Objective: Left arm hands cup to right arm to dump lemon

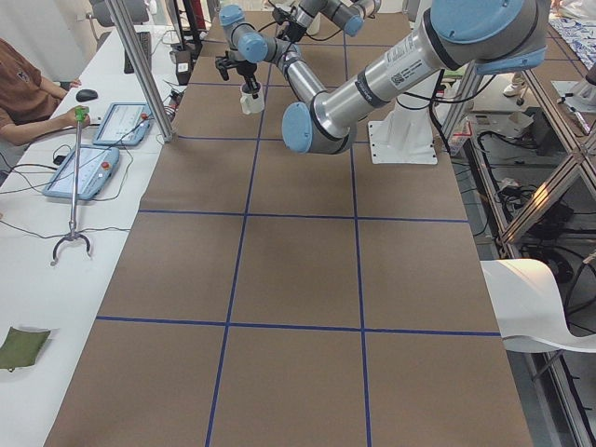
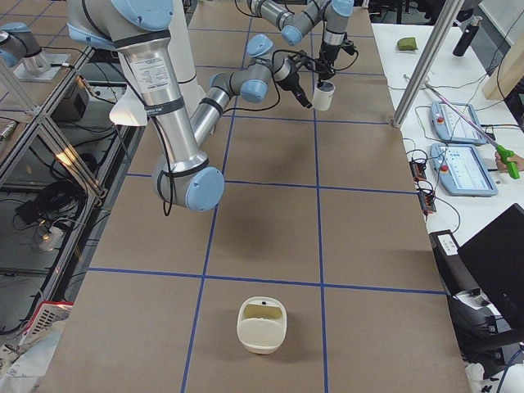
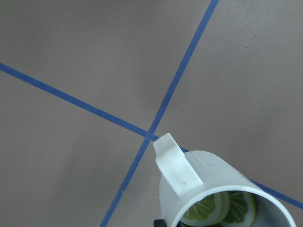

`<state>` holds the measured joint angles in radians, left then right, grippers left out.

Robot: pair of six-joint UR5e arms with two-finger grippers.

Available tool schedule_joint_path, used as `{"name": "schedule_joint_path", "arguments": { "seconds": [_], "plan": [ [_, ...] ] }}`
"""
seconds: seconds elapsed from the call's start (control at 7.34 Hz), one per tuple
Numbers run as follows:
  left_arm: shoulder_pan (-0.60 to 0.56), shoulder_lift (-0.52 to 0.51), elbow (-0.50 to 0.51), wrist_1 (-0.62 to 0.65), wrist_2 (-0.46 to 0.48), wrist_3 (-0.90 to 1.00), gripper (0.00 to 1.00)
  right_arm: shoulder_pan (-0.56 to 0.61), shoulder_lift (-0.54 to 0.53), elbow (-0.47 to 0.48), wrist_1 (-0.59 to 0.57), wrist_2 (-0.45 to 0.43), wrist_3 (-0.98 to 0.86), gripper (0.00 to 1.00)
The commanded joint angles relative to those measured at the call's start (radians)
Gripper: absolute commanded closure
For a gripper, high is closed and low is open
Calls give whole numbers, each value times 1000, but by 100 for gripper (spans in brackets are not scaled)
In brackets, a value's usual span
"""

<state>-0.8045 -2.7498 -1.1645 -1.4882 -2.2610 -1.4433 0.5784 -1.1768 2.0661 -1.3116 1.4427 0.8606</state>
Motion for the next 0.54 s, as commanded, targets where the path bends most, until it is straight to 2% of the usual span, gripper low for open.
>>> {"name": "schedule_joint_path", "arguments": {
  "seconds": [0.0,0.14,0.41],
  "plan": [
    [-15,-19,0,8,-9,-5,100,-159,2,9,0,-236,54,5],
    [-27,-30,-6,32,-17,-18,100,-222,3,5,0,-342,54,5],
    [-41,-42,-53,157,-77,-19,100,-296,8,-6,5,-457,142,5]
  ]
}}
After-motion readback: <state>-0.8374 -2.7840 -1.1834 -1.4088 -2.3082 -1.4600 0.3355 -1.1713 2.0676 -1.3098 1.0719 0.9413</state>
